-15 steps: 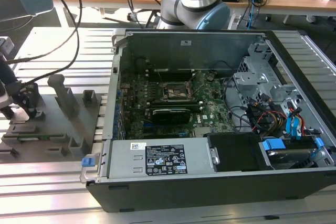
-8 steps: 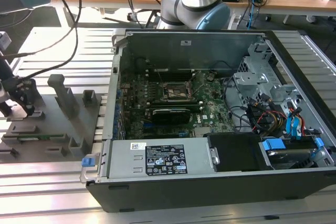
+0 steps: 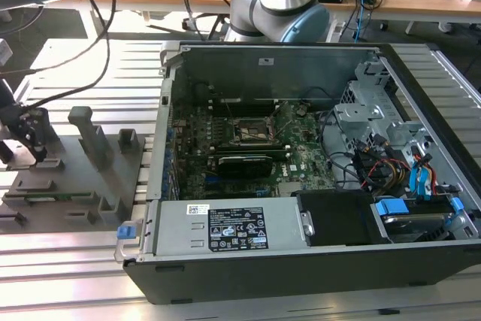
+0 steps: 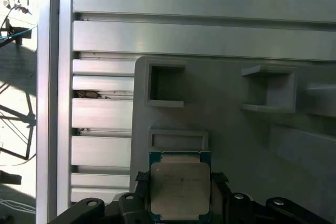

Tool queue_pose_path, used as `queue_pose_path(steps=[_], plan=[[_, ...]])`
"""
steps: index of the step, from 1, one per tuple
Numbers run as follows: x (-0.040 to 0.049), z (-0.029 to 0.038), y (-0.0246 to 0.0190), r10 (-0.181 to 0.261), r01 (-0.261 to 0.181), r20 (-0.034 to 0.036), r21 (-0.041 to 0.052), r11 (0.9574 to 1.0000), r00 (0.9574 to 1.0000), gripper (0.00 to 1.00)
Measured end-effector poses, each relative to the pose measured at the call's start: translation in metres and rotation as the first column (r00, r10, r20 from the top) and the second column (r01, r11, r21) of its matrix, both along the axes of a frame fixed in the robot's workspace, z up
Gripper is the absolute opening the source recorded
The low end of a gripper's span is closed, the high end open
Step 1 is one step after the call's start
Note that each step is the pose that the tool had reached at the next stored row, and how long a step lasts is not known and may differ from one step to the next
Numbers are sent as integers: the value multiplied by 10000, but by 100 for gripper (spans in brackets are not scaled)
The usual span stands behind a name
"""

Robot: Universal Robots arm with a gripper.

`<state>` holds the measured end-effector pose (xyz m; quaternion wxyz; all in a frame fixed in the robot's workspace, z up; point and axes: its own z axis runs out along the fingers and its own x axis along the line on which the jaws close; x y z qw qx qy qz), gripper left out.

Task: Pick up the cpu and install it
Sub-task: 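Pick up the cpu and move it towards the insertion slot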

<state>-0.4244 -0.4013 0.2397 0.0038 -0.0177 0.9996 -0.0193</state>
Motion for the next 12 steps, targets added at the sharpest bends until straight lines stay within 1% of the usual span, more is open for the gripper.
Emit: queue_pose_path(steps=[4, 6, 8, 10, 12], plan=[[0, 76, 0, 0, 0, 0, 0, 10000, 10000, 55], [0, 154, 0, 0, 0, 1, 0, 10000, 10000, 55], [0, 202, 0, 0, 0, 0, 0, 10000, 10000, 55], [0, 272, 0, 0, 0, -1, 0, 10000, 10000, 55], [0, 305, 0, 0, 0, 0, 0, 10000, 10000, 55]])
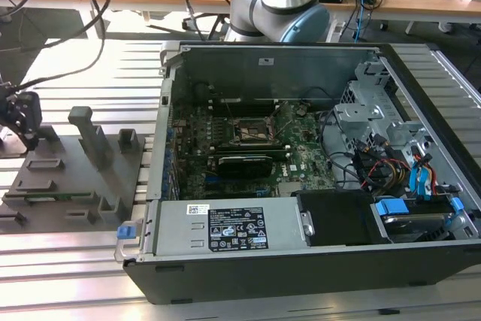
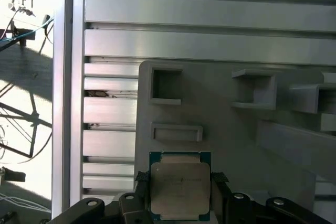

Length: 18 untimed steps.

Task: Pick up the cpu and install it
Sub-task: 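Pick up the cpu and move it towards the insertion slot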

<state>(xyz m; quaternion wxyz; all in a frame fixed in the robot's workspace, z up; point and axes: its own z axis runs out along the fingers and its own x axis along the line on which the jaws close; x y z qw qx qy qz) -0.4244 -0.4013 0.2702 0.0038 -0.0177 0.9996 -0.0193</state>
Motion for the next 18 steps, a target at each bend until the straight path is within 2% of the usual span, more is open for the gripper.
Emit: queue_pose_path(steps=[9, 18], plan=[[0, 190, 0, 1, -1, -1, 0, 10000, 10000, 55], [0, 341, 0, 0, 0, 0, 0, 10000, 10000, 55]])
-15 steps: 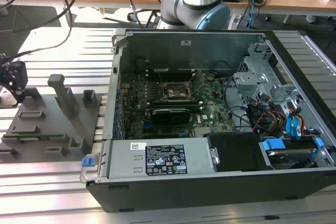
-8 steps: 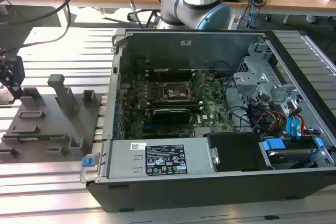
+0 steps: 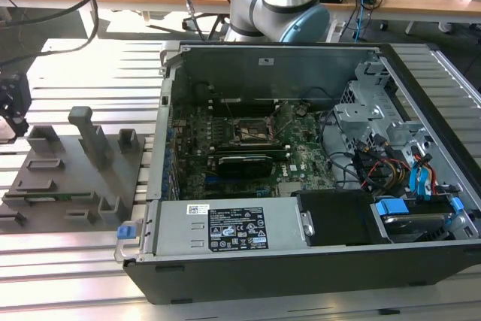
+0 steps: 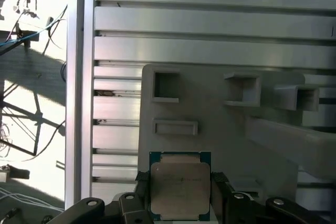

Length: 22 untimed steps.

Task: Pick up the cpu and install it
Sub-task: 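Pick up the cpu and move it towards the insertion slot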

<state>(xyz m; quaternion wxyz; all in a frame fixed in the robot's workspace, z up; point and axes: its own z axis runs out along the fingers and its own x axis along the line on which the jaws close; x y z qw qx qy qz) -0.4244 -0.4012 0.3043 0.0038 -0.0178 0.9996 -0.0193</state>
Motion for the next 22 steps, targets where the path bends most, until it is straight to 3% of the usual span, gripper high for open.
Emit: queue_pose_path(steps=[14, 22], plan=[[0, 148, 0, 0, 0, -1, 0, 10000, 10000, 55], [0, 276, 0, 0, 0, -1, -1, 10000, 10000, 55]])
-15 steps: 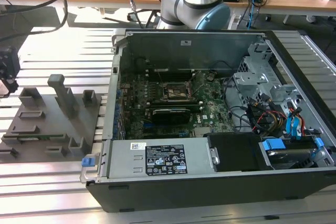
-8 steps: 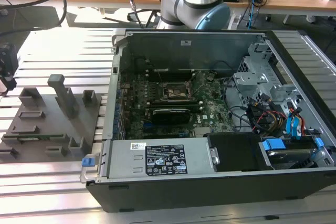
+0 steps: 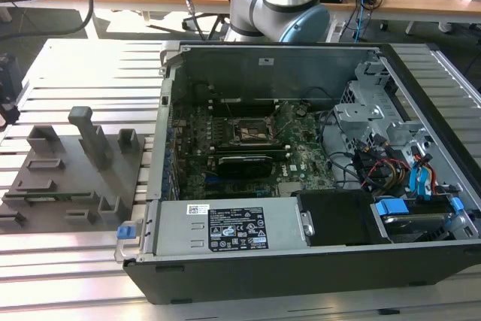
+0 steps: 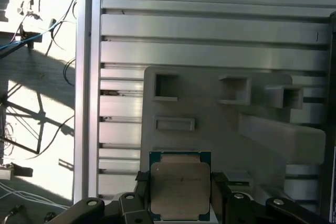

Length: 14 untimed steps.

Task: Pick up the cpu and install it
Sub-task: 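Pick up the cpu and move it towards the insertion slot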

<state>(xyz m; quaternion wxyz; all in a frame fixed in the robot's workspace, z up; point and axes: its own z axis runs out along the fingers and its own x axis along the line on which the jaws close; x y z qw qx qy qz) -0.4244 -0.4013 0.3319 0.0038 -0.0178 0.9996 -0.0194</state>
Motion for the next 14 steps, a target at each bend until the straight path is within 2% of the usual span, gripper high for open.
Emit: queue_pose_path(steps=[5, 9, 14], plan=[[0, 96, 0, 0, 0, -1, 0, 10000, 10000, 55], [0, 226, 0, 0, 0, 0, 0, 10000, 10000, 55], [0, 351, 0, 0, 0, 1, 0, 10000, 10000, 55]])
